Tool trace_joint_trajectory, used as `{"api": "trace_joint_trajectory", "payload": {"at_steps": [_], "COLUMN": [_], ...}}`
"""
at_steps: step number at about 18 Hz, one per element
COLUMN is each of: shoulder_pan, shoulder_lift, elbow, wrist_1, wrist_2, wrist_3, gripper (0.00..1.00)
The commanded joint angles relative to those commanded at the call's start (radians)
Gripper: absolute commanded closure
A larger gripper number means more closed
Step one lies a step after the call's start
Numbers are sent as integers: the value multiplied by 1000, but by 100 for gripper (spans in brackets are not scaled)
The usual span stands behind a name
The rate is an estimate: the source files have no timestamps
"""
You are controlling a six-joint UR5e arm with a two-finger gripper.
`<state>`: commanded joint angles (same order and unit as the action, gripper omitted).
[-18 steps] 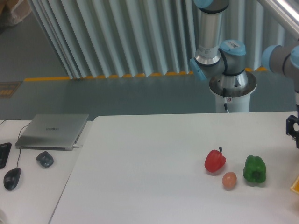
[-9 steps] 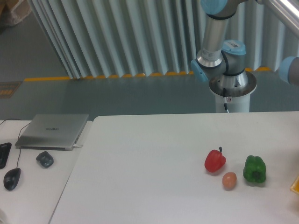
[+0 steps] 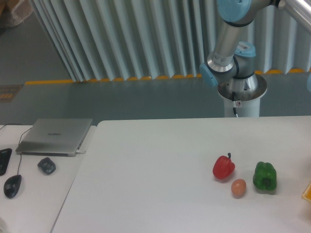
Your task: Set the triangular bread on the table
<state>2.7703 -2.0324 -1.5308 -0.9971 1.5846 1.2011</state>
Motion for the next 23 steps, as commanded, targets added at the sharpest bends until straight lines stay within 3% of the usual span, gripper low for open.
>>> {"api": "trace_joint_trajectory", "payload": {"at_steps": [10, 13, 15, 20, 23], "shoulder_pan": [20, 26, 29, 31, 31], "shoulder_lift": [-29, -31, -34, -26, -22], "elbow": [-2, -2, 1, 17, 24], "wrist_1": [-3, -5, -6, -58, -77], "wrist_2": [2, 2, 6, 5, 3], "wrist_3": [17, 18, 9, 3, 3], "gripper": [0, 13, 53, 79, 79]}}
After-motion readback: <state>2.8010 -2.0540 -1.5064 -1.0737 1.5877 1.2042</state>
